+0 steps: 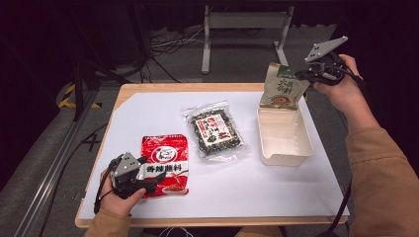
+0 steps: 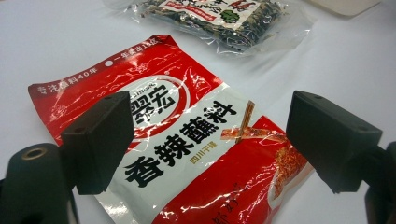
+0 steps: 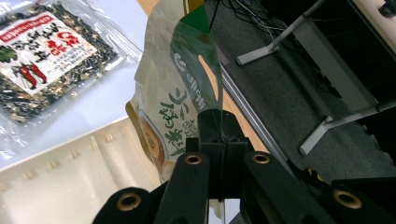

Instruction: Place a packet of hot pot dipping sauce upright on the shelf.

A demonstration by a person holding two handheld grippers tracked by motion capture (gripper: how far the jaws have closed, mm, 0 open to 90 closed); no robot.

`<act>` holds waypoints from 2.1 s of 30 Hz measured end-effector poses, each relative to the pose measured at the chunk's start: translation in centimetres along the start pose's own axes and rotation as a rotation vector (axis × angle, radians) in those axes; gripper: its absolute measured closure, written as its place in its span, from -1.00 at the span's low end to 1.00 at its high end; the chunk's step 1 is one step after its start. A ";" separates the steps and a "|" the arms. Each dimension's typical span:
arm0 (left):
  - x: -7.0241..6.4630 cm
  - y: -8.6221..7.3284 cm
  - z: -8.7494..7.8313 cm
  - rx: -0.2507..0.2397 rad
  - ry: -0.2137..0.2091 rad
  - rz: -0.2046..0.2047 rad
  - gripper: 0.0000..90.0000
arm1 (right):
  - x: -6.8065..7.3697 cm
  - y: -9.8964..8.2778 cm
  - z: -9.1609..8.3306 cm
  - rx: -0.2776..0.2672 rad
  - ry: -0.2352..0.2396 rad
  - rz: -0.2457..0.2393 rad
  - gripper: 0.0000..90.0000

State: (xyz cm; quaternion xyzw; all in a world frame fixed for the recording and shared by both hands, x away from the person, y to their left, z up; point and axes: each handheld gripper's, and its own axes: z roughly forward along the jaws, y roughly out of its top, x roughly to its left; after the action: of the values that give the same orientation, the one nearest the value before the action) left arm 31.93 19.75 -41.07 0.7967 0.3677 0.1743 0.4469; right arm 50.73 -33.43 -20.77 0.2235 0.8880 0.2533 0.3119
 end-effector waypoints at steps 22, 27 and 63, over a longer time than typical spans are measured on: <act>0.1 -0.2 0.0 0.007 -0.001 -0.006 -0.64 | -0.3 -1.0 3.1 0.006 0.001 0.022 0.99; 0.1 -0.2 0.1 0.008 -0.001 -0.006 -0.64 | -0.3 -1.2 3.5 0.002 0.003 0.024 0.99; 0.1 0.0 0.3 0.008 -0.010 -0.002 -0.65 | 1.0 -2.8 5.9 0.091 0.071 0.036 0.97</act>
State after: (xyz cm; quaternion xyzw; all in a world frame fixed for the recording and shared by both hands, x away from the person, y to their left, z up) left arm 32.16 19.60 -41.28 0.7991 0.3669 0.1684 0.4456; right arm 53.33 -33.20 -26.80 0.2443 0.9049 0.2261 0.2653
